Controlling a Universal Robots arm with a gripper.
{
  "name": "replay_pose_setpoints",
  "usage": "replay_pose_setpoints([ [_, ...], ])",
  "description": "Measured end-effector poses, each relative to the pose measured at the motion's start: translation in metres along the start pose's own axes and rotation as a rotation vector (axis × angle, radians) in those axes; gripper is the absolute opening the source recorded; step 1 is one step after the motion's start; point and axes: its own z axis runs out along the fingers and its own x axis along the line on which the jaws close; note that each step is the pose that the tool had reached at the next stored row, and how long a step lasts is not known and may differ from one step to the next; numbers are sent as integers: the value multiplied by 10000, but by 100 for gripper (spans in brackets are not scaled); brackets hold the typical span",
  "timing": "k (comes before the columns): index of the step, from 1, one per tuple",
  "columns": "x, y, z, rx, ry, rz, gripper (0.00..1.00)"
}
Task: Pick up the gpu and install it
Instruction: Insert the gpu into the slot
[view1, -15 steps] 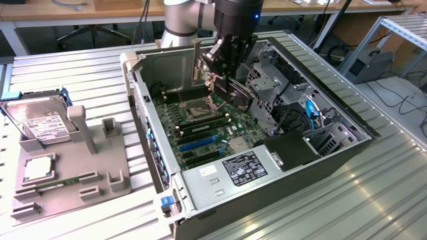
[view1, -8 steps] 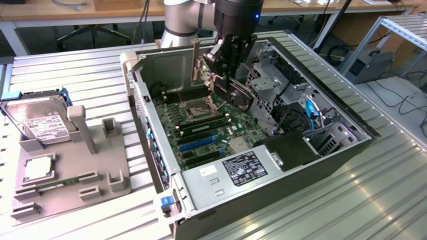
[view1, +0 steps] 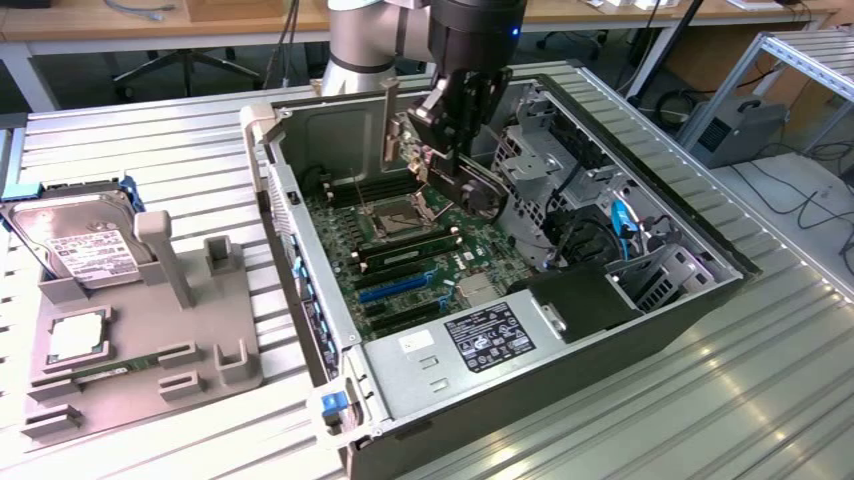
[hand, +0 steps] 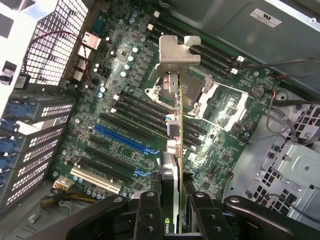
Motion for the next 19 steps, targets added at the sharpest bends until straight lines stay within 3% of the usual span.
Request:
replay_pose_setpoints([
  [5, 0, 0, 0, 0, -10, -189, 27],
  [15, 0, 0, 0, 46, -76, -1728, 27],
  [19, 0, 0, 0, 56, -90, -2069, 27],
])
